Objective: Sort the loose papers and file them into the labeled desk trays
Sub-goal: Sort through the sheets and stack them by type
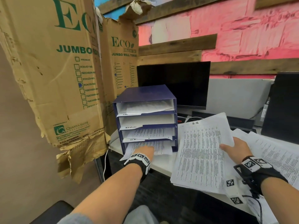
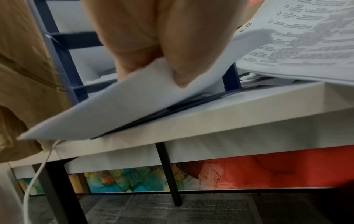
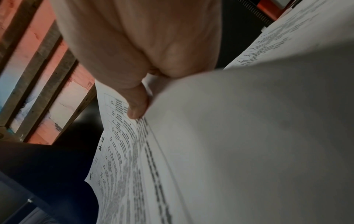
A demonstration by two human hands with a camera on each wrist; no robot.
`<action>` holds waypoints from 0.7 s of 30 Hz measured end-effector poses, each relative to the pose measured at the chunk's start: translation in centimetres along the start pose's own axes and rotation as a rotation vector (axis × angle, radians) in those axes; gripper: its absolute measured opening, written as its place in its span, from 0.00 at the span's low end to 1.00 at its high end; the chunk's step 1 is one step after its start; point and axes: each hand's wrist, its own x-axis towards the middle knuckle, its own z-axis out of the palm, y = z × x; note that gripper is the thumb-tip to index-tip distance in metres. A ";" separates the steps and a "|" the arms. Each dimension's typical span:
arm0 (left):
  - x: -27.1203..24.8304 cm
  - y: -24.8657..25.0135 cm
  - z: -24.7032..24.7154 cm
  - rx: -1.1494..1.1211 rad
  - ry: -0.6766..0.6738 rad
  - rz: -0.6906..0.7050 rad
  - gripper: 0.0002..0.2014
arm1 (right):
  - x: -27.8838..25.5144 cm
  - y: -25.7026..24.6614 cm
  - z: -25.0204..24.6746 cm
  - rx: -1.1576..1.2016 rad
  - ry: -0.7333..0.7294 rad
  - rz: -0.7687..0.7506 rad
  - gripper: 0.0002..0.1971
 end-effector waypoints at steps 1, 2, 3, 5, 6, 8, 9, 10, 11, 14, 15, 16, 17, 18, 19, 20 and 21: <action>0.2 0.0 0.2 -0.026 -0.017 0.003 0.25 | 0.1 0.0 0.0 0.000 -0.002 0.001 0.17; 0.4 0.1 0.5 -0.052 -0.047 0.005 0.26 | 0.1 -0.1 0.1 0.002 -0.003 -0.002 0.17; 0.7 0.1 0.8 -0.078 -0.085 0.001 0.26 | 0.2 -0.1 0.2 0.006 -0.005 -0.002 0.16; 1.2 0.2 0.9 -0.126 -0.132 -0.011 0.27 | 0.3 0.0 0.5 0.005 -0.008 -0.005 0.16; 1.6 0.1 0.8 -0.163 -0.129 -0.013 0.27 | 0.3 0.0 0.7 0.005 -0.008 -0.006 0.16; 2.1 0.1 0.6 -0.203 -0.112 -0.011 0.25 | 0.3 0.1 0.8 0.017 -0.006 0.000 0.16; 2.4 -0.1 0.7 -0.208 -0.096 -0.002 0.27 | 0.3 0.1 0.8 0.021 -0.004 0.007 0.16; 2.7 -0.3 0.9 -0.206 -0.085 0.015 0.29 | 0.3 0.1 0.7 0.020 -0.004 0.007 0.16; 2.9 -0.5 1.2 -0.207 -0.085 0.041 0.30 | 0.3 0.2 0.7 0.014 -0.008 0.007 0.17; 3.8 -1.0 1.6 -0.191 -0.099 0.093 0.32 | 0.3 0.3 0.6 0.005 -0.009 -0.001 0.17; 4.3 -1.1 1.5 -0.168 -0.109 0.092 0.31 | 0.3 0.3 0.6 0.005 -0.008 -0.001 0.16; 4.8 -1.2 1.4 -0.138 -0.112 0.091 0.29 | 0.3 0.3 0.6 0.005 -0.007 -0.001 0.16; 5.1 -1.3 1.1 -0.106 -0.103 0.096 0.27 | 0.3 0.3 0.6 0.003 -0.008 0.002 0.17; 5.2 -1.3 0.8 -0.080 -0.089 0.090 0.24 | 0.3 0.2 0.6 0.004 -0.007 0.000 0.17; 5.1 -1.3 0.5 -0.069 -0.063 0.070 0.20 | 0.3 0.2 0.6 0.004 -0.007 -0.002 0.17; 4.9 -1.2 0.3 -0.078 -0.041 0.032 0.16 | 0.3 0.2 0.6 0.006 -0.007 -0.003 0.17; 4.6 -1.1 0.2 -0.090 -0.012 -0.004 0.14 | 0.3 0.2 0.5 0.007 -0.007 -0.004 0.17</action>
